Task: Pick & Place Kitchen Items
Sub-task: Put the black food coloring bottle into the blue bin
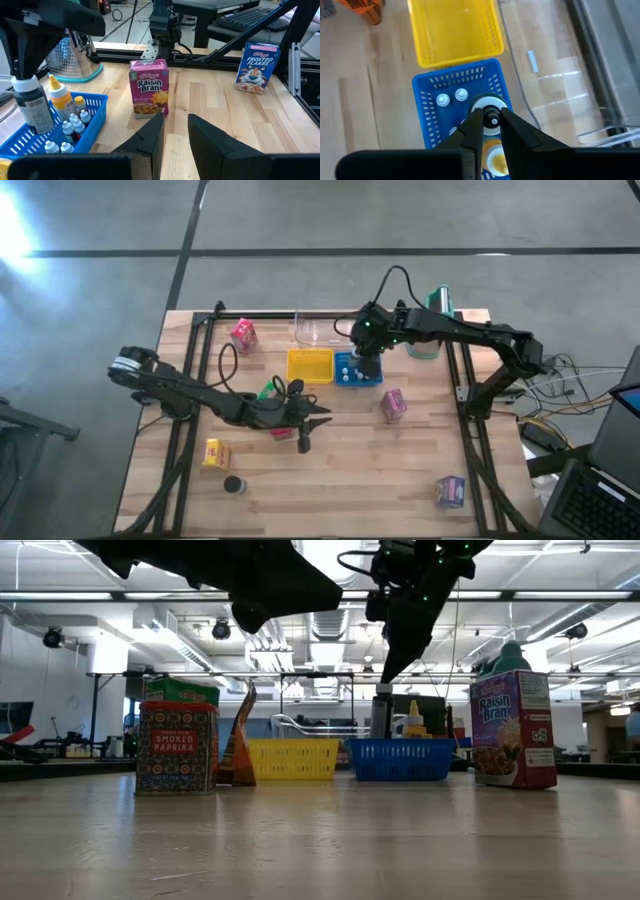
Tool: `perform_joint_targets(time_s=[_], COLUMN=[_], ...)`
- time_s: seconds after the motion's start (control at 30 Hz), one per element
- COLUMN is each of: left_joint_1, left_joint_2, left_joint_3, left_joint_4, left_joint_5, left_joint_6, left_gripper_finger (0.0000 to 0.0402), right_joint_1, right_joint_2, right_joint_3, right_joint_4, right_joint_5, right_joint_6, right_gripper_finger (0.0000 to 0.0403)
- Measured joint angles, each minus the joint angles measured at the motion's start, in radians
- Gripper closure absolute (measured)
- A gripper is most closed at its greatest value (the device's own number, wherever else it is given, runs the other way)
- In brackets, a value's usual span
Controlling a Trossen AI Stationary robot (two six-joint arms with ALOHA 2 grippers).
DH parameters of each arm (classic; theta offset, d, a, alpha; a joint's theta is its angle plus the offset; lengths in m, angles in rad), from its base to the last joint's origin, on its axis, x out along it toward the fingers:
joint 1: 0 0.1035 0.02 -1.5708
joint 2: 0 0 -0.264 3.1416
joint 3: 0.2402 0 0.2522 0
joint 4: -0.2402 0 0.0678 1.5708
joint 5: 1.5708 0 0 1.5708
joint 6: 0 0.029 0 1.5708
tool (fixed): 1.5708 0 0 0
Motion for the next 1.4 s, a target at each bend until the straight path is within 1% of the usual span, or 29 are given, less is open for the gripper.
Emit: perform_joint_targets(time_s=[0.13,0.37,0.6,0.73,0.8,0.9,1.07,1.4], left_joint_1=[0.0,0.0,-0.001,-0.001,-0.001,-0.001,0.0,0.0], left_joint_2=[0.0,0.0,0.0,0.0,0.0,0.0,0.0,0.0], left_joint_3=[0.0,0.0,0.0,0.0,0.0,0.0,0.0,0.0], left_joint_4=[0.0,0.0,0.0,0.0,0.0,0.0,-0.001,-0.001], left_joint_5=[0.0,0.0,0.0,0.0,0.0,0.0,0.0,0.0], left_joint_6=[0.0,0.0,0.0,0.0,0.0,0.0,0.0,0.0], left_gripper_finger=[0.031,0.031,0.031,0.031,0.031,0.031,0.031,0.031], right_joint_1=[-0.004,-0.013,-0.03,-0.041,-0.048,-0.052,-0.054,-0.065], right_joint_2=[0.007,0.042,0.083,0.091,0.095,0.106,0.127,0.134], right_joint_3=[-0.001,-0.001,-0.001,-0.001,-0.001,-0.001,-0.001,-0.001], right_joint_4=[0.01,0.025,0.024,0.025,0.024,0.025,0.029,0.036], right_joint_5=[-0.015,-0.04,-0.044,-0.047,-0.068,-0.089,-0.09,-0.094], right_joint_6=[-0.004,-0.005,-0.017,-0.019,-0.019,-0.02,-0.029,-0.032], right_gripper_finger=[0.0362,0.0353,0.0361,0.0352,0.035,0.0355,0.0361,0.0331])
